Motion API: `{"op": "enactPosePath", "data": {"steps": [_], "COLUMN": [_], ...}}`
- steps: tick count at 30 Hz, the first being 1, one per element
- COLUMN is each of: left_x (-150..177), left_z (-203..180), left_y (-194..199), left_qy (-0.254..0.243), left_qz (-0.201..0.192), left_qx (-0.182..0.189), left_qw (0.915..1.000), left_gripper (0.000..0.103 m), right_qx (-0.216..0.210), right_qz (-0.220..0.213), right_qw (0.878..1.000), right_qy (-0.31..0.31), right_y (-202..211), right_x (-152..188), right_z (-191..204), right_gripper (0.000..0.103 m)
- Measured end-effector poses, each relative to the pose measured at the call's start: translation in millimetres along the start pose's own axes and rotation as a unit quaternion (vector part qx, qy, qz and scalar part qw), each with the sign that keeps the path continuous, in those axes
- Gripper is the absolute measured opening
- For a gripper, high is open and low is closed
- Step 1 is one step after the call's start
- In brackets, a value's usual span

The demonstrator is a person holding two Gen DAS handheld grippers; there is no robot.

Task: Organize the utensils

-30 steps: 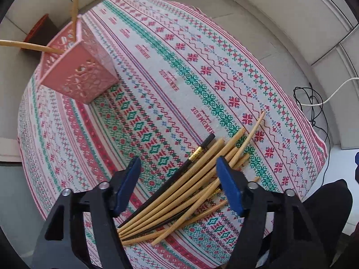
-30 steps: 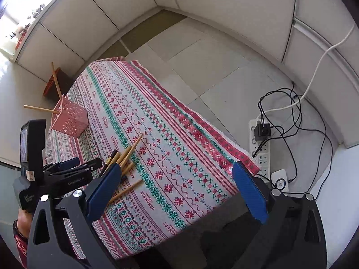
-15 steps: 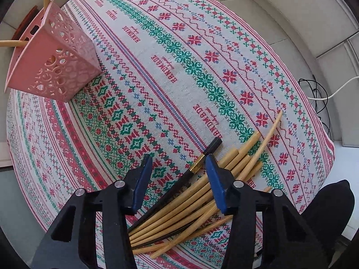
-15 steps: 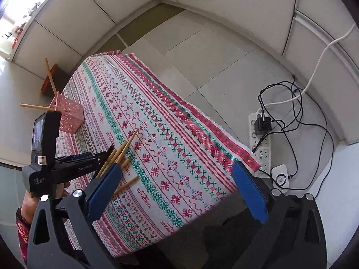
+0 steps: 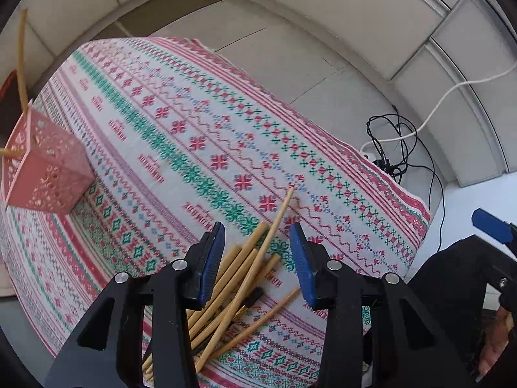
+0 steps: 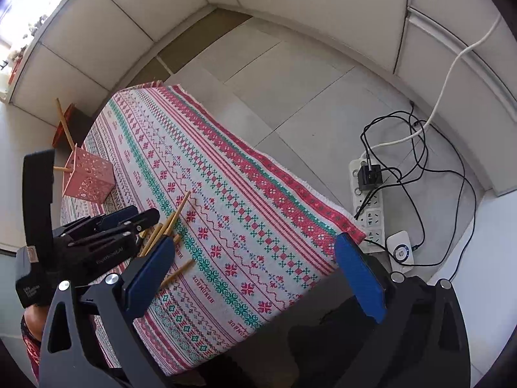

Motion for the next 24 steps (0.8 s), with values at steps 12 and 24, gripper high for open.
{"op": "enactPosePath", "data": {"steps": [12,24], "left_x": [-1.7,79.8], "left_z": [-11.0,87.9], "left_y": [-51.2,67.0], "left_qy": [-0.035,0.072], "left_qz": [-0.013,-0.134], "left_qx": [-0.045,-0.038], "left_qw": [0.9983,0.9876], "left_gripper": [0.008,0.008], "right_qx": [0.020,0.014], "right_qz": [-0.008,0.105], "right_qw": [1.000,0.994], "right_qy": [-0.015,-0.022], "right_y": [9.3,-74.0], "right_x": [1.2,44.8], "right_z": [-6.0,72.7], "right_gripper": [0.096,0.063]}}
Point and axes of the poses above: each gripper's, at about its wrist camera, not at the fingertips, and y roughly against the way its jaws point, z to its left, x to its underside, the point moved 3 cm from there along -y, roughly the way its jaws point, and after that the axes turned 5 degrees about y, right-handed, at the moved point
